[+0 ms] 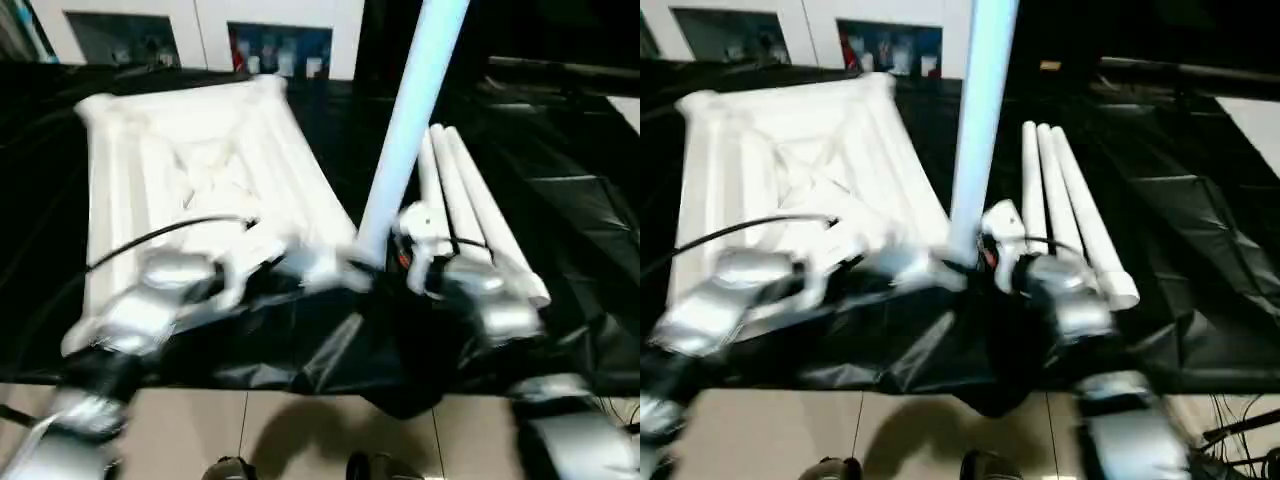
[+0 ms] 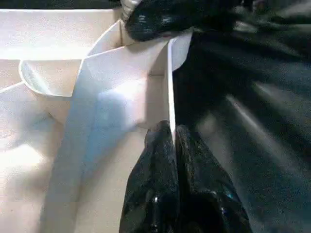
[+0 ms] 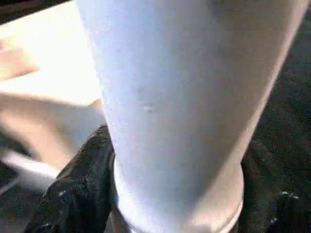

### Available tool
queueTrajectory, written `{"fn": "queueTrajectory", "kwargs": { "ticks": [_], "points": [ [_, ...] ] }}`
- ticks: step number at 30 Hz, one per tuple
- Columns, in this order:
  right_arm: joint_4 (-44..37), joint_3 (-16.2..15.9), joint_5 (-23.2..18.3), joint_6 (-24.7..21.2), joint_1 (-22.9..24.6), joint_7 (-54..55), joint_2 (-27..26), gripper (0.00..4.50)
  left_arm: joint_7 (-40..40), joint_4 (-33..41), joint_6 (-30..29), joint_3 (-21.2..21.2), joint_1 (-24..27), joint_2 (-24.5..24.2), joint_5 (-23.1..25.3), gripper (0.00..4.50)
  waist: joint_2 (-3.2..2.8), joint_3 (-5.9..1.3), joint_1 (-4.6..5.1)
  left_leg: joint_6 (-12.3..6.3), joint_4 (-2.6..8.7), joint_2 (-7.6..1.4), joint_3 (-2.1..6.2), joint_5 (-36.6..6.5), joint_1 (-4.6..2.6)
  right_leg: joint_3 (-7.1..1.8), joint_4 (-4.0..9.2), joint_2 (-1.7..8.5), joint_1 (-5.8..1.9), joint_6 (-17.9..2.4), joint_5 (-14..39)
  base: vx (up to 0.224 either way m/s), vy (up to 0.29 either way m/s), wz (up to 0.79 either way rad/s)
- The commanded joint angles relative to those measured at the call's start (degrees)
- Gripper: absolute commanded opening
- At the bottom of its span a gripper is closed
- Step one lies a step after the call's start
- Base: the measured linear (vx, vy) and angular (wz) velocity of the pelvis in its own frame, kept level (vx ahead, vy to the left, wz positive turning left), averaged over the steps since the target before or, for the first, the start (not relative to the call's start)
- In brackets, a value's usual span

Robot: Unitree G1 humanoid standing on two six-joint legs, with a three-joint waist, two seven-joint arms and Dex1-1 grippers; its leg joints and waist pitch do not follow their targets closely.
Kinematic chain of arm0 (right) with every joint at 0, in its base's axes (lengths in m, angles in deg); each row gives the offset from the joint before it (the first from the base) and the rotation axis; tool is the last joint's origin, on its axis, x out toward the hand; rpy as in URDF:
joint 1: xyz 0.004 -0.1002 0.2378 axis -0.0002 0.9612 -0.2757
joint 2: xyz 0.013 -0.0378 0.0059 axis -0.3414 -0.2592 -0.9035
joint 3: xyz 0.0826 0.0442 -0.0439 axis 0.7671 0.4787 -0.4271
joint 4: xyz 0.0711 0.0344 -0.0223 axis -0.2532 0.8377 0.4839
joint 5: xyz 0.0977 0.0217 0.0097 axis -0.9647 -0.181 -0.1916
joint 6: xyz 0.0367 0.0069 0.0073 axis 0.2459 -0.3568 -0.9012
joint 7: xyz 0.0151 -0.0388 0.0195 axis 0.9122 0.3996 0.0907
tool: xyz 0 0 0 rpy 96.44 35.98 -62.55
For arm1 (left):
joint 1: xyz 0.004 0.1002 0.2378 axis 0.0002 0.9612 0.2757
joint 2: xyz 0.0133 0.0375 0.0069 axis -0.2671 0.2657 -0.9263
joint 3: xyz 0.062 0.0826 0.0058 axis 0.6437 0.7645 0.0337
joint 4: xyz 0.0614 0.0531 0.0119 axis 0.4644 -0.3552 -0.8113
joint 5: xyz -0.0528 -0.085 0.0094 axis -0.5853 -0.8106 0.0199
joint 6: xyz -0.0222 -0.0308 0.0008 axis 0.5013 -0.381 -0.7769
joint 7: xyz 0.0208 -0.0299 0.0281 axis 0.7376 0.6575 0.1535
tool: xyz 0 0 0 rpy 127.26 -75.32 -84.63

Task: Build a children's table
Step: Rotate leg to tighten

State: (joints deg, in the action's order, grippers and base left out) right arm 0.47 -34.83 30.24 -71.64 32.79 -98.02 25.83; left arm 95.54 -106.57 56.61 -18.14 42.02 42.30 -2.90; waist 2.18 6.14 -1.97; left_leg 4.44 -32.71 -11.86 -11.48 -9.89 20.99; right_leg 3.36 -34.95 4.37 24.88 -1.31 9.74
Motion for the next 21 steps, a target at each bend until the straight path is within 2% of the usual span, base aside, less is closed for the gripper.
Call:
{"fn": "queueTrajectory", "kwargs": {
  "ticks": [1,3,4,5,7,8,9,12,16,18,21],
  "points": [
    [4.9,1.1,0.5,-1.2,0.4,9.8,-2.4,2.76,-7.5,-4.2,-2.3,-0.2,-1.3,2.8,1.4,0.0,0.06,-3.56,-0.01,-1.54,3.46,-1.04,0.56,-12.1,-0.61,-2.76,4.98,3.22,-3.14,-10.2,20.4,0.0,0.0,0.0],
    [6.1,1.6,0.7,-1.0,0.1,13.3,-3.3,2.76,-9.7,-5.4,-3.1,-0.5,-2.1,3.9,1.7,0.0,0.0,-3.62,0.04,-0.98,3.48,-1.0,0.55,-12.6,-0.81,-2.77,5.07,3.2,-2.94,-9.8,21.0,0.0,0.0,0.0],
    [8.3,2.9,0.1,-1.0,-0.8,19.0,-5.2,2.75,-14.2,-7.6,-4.6,-1.2,-3.6,6.1,2.4,0.0,0.06,-3.51,0.05,-0.96,3.52,-1.01,0.61,-12.9,-0.79,-2.71,5.17,3.16,-2.9,-9.6,21.4,0.0,0.0,0.0],
    [9.6,3.3,0.1,-0.7,-1.3,21.9,-6.3,2.75,-16.3,-8.9,-5.0,-1.3,-4.4,7.2,2.9,0.0,-0.06,-3.46,0.08,-0.6,3.52,-1.03,0.51,-14.8,-1.23,-2.75,5.39,3.01,-2.42,-9.0,22.7,0.0,0.0,0.0],
    [11.0,3.5,0.3,0.0,-2.3,24.7,-7.5,2.75,-18.5,-10.5,-4.9,-1.0,-5.3,8.2,3.7,0.0,0.02,-3.32,-0.2,-0.85,3.41,-0.82,0.39,-16.2,-1.39,-2.82,5.76,2.97,-2.07,-8.4,24.0,0.0,0.0,0.0],
    [12.2,3.5,1.1,1.1,-3.3,26.6,-8.4,2.75,-19.3,-11.6,-4.7,-0.7,-5.7,8.8,4.3,0.0,-0.49,-3.46,-0.13,-0.57,3.49,-0.84,0.5,-17.2,-1.45,-2.73,6.02,3.05,-2.0,-8.1,25.3,0.0,0.0,0.0],
    [12.6,3.6,1.5,1.5,-3.6,27.3,-8.8,2.75,-19.3,-12.1,-4.7,-0.6,-5.9,9.0,4.5,0.0,-0.32,-3.42,-0.14,-0.51,3.52,-0.76,0.58,-17.7,-1.43,-2.6,6.12,2.95,-2.03,-7.6,26.2,0.0,0.0,0.0],
    [13.4,3.2,2.3,2.9,-5.0,26.6,-9.9,2.75,-18.7,-12.3,-4.1,-0.3,-5.7,9.3,4.9,0.0,-0.11,-3.57,-0.15,-0.7,3.77,-0.86,0.92,-17.5,-0.8,-2.49,5.92,3.14,-2.54,-6.5,26.3,0.0,0.0,0.0],
    [13.3,2.6,2.8,5.3,-5.8,25.1,-9.9,2.75,-17.1,-11.1,-3.8,0.0,-4.9,8.3,5.1,0.0,0.07,-3.74,-0.08,-1.18,3.79,-0.97,0.9,-16.3,-0.53,-2.59,5.57,3.25,-2.71,-7.2,23.8,0.0,0.0,0.0],
    [13.2,2.9,2.1,6.8,-5.9,23.5,-9.7,3.31,-16.8,-10.9,-3.7,0.0,-4.9,7.9,5.0,0.0,0.02,-3.75,-0.04,-1.44,3.74,-0.91,0.85,-16.0,-0.47,-2.61,5.55,3.26,-2.75,-7.4,23.4,0.0,0.0,0.0],
    [12.4,2.3,2.6,10.0,-5.7,21.6,-8.4,3.55,-16.2,-10.6,-3.1,-0.1,-4.8,7.1,4.6,0.0,0.06,-3.64,0.19,-1.86,3.82,-0.9,0.95,-16.0,-0.09,-2.55,5.51,3.31,-2.93,-7.4,23.5,0.0,0.0,0.0]
  ]
}}
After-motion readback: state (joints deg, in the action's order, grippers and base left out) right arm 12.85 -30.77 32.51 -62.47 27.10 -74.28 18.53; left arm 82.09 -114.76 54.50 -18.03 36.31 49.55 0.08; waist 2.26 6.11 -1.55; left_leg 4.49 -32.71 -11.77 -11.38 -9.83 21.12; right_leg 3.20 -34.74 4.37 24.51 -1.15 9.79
